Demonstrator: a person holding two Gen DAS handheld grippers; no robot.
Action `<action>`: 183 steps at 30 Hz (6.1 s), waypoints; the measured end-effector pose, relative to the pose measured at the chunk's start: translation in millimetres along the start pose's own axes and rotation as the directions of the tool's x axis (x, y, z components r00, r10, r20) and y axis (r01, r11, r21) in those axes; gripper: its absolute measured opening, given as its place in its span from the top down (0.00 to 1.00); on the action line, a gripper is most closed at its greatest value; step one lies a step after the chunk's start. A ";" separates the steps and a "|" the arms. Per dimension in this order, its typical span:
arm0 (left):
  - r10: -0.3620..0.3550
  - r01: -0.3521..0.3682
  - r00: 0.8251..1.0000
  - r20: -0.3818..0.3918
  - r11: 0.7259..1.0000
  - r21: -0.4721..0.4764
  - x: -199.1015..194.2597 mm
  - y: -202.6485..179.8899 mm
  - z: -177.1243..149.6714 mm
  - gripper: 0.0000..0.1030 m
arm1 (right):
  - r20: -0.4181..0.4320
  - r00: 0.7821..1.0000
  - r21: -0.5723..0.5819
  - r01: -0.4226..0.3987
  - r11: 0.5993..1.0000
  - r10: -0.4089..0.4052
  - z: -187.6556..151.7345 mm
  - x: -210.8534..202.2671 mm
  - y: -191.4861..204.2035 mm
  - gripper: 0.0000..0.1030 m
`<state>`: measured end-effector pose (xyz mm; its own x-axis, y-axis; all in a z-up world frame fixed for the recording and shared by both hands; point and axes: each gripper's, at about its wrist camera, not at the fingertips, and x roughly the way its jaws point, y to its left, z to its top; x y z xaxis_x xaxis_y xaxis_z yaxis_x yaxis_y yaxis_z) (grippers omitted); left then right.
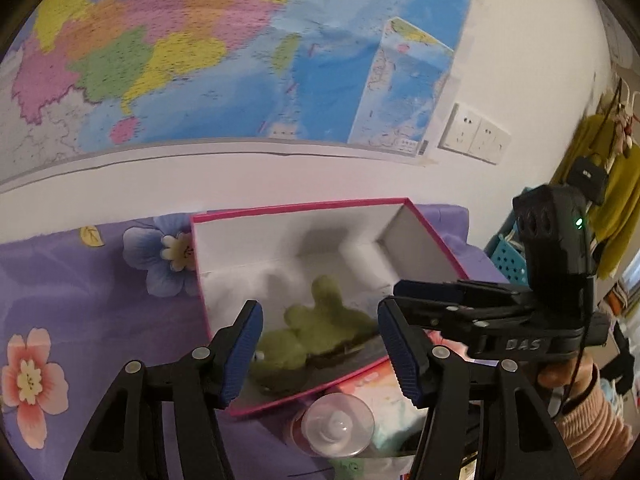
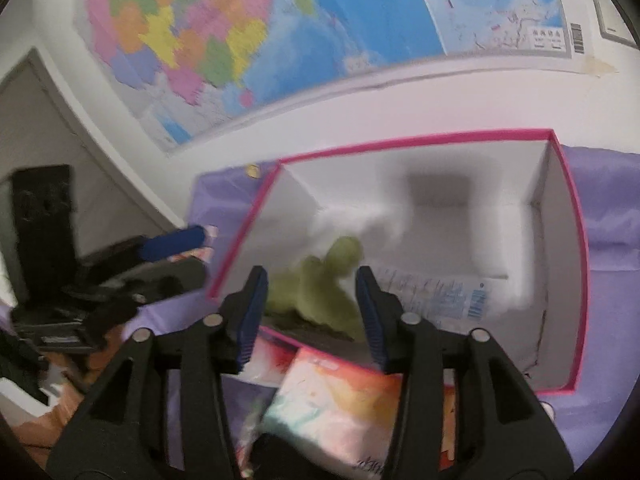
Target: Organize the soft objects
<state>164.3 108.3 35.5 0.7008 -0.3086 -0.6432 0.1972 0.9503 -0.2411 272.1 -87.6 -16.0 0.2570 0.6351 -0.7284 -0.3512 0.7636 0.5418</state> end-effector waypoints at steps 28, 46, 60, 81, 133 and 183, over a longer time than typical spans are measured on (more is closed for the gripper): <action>-0.132 0.118 0.988 0.079 0.979 0.164 -69.2 -67.2 -89.8 0.39 | 0.077 0.997 -0.162 0.009 0.987 0.004 -108.5 -114.1 36.5 0.39; -0.123 0.131 0.990 -0.074 0.985 0.116 -21.4 -71.9 -128.4 0.39 | -0.001 0.985 -0.269 0.164 0.949 -0.171 -138.8 -55.2 35.7 0.39; -0.117 0.127 0.989 -0.093 0.986 0.109 -16.4 -70.7 -130.3 0.39 | 0.034 0.984 -0.299 0.175 0.938 -0.173 -137.9 -53.4 36.6 0.84; -0.215 0.223 0.975 -0.058 0.950 0.218 -17.9 -111.3 -106.8 0.40 | 0.186 0.982 -0.234 0.072 0.970 -0.028 -111.8 -124.3 47.4 0.90; -0.036 0.051 0.992 -0.122 0.991 0.122 87.0 -98.0 14.7 0.62 | 0.154 0.976 -0.110 0.170 0.979 -0.152 11.5 -55.7 -33.8 0.76; -0.093 0.087 0.993 -0.074 0.993 -0.075 -14.2 -7.6 -151.3 0.46 | -0.132 0.990 -0.127 -0.072 0.989 0.055 -145.5 -22.7 56.6 0.73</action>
<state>49.1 99.1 -63.5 0.6272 -0.3974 -0.6699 0.2051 0.9139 -0.3502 115.4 -75.8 -29.7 0.1159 0.6554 -0.7463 -0.4806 0.6946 0.5353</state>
